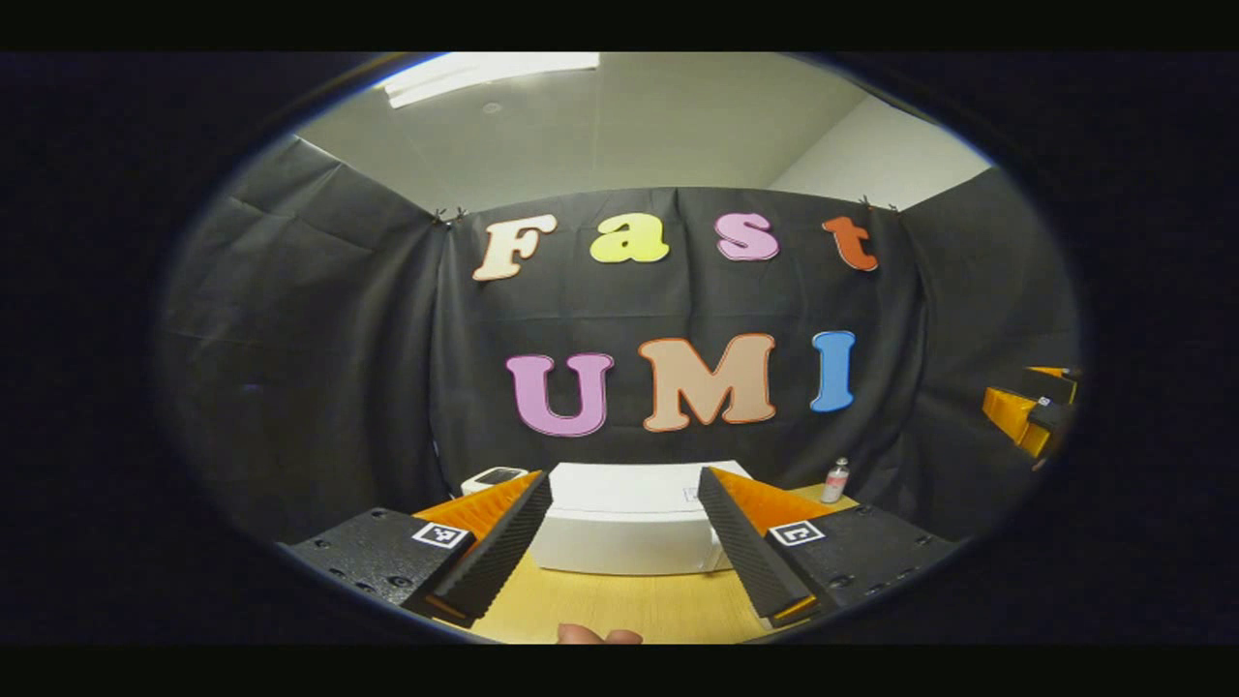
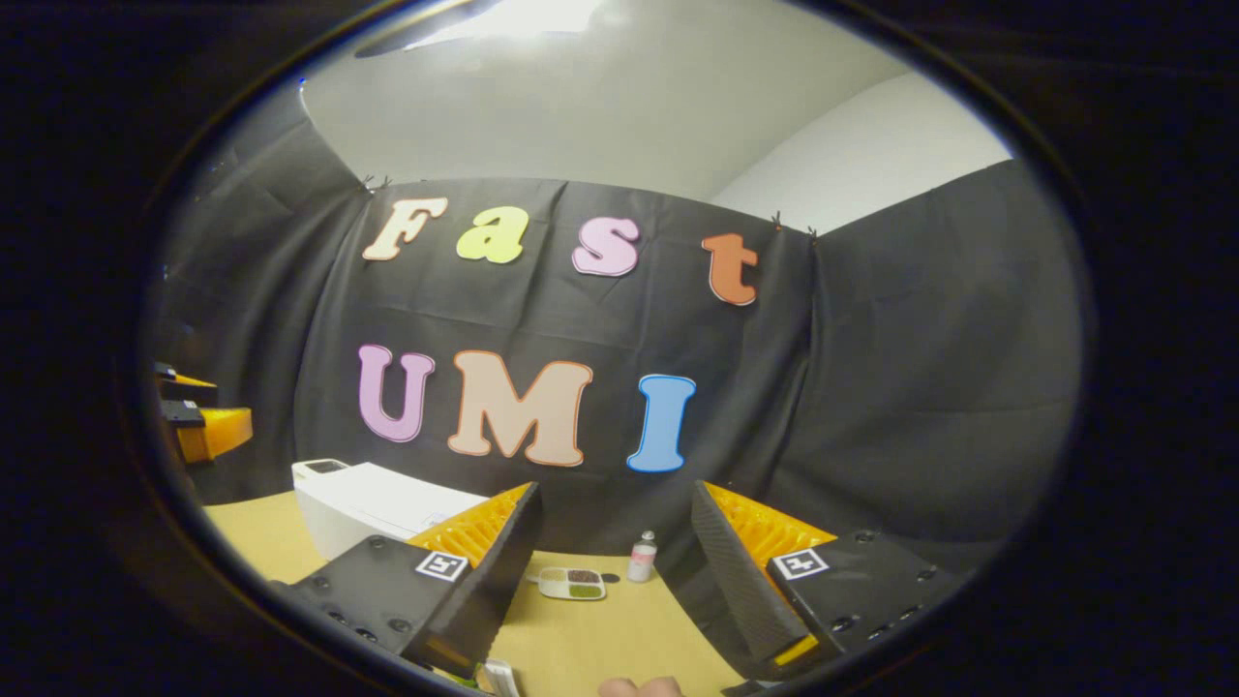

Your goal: Open the microwave oven with the left hand, put the food in, and close the microwave oven.

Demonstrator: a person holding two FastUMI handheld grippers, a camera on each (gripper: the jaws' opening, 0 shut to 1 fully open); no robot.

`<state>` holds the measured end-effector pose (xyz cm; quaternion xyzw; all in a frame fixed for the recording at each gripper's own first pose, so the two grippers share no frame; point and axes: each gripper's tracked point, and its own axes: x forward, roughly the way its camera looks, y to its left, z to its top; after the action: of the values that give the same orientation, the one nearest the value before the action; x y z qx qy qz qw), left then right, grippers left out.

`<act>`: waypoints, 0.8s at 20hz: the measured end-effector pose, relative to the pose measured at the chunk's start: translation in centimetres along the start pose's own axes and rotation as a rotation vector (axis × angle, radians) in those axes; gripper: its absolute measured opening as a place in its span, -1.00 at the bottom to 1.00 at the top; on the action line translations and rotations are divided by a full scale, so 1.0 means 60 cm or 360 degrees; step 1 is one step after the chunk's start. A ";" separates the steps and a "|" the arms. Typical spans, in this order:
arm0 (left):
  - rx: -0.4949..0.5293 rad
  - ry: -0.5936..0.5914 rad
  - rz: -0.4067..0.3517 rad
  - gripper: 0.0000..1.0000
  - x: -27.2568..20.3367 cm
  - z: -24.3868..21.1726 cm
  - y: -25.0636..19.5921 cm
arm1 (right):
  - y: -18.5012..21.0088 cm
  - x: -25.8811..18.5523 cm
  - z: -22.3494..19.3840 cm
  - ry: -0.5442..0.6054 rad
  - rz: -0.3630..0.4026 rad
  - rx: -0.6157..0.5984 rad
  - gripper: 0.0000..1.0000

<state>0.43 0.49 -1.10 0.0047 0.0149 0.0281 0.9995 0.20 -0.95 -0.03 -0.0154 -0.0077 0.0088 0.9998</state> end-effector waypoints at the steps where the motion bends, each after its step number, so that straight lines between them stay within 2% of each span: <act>1: -0.0004 0.0005 0.0008 0.94 -0.005 -0.001 0.000 | 0.003 0.001 0.000 -0.0001 0.0011 0.0007 0.95; 9: 0.0024 -0.0026 0.0018 0.94 -0.007 0.007 0.001 | 0.016 0.009 0.000 -0.0014 0.0045 0.0020 0.93; 16: 0.0016 0.0039 -0.0011 0.93 0.033 -0.053 -0.012 | 0.012 0.022 -0.011 0.0004 0.0045 0.0020 0.93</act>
<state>2.33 -0.07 -4.35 0.0095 0.0272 0.0247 0.9993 1.51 -0.22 -0.68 -0.0093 -0.0061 0.0231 0.9997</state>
